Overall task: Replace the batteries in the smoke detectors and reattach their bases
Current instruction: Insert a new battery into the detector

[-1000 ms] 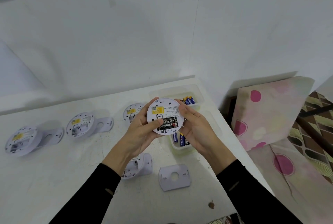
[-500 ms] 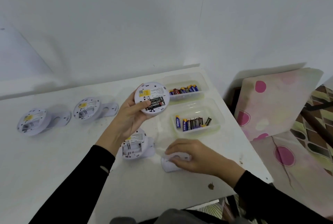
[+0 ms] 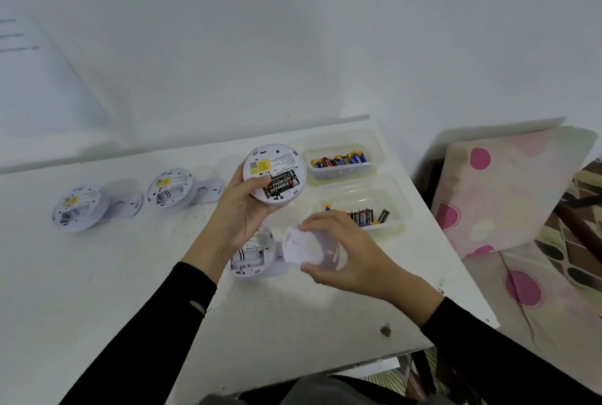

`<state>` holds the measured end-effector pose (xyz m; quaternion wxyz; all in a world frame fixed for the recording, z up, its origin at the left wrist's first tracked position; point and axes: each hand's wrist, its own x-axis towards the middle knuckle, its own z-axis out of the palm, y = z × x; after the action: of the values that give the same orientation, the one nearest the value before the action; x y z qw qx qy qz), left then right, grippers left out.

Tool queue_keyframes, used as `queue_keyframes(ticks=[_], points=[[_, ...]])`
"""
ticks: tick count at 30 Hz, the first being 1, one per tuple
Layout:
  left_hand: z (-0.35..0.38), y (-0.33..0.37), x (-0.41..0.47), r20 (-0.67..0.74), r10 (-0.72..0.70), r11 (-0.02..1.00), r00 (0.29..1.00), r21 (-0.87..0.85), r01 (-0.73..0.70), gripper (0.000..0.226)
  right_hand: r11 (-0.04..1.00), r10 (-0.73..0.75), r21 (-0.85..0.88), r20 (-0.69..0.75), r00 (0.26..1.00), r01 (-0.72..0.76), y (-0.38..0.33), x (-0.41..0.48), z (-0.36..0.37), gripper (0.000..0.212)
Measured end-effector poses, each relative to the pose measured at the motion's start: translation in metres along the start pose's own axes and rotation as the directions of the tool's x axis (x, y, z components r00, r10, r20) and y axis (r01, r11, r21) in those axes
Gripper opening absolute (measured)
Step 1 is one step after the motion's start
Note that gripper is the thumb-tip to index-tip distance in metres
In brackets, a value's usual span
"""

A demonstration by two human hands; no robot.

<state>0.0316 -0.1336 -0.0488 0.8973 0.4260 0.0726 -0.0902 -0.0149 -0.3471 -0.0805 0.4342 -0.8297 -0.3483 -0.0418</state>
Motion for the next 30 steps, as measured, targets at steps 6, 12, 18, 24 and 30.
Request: queue_keyframes(ticks=[6, 12, 18, 24, 30], points=[[0.026, -0.007, 0.005, -0.013, -0.038, 0.999, 0.999, -0.003, 0.038, 0.050, 0.988, 0.136, 0.134, -0.516, 0.846, -0.077, -0.021, 0.065, -0.011, 0.055], [0.053, -0.019, 0.004, -0.070, 0.098, 0.995, 0.993, 0.026, -0.097, 0.045, 0.957, 0.275, 0.227, -0.516, 0.811, -0.181, -0.018, 0.087, -0.005, 0.060], [0.057, -0.013, 0.009, -0.051, 0.115, 0.993, 0.992, 0.044, -0.113, 0.057, 0.976, 0.210, 0.153, -0.489, 0.847, -0.154, -0.014, 0.092, -0.012, 0.056], [0.055, -0.006, 0.016, -0.001, 0.067, 0.998, 0.998, -0.015, -0.067, 0.053, 0.983, 0.139, -0.038, -0.489, 0.861, -0.180, -0.014, 0.095, -0.024, 0.053], [0.057, -0.006, 0.021, -0.044, 0.075, 0.995, 0.996, -0.068, -0.078, 0.055, 0.978, 0.161, -0.040, -0.490, 0.857, -0.207, -0.014, 0.095, -0.026, 0.055]])
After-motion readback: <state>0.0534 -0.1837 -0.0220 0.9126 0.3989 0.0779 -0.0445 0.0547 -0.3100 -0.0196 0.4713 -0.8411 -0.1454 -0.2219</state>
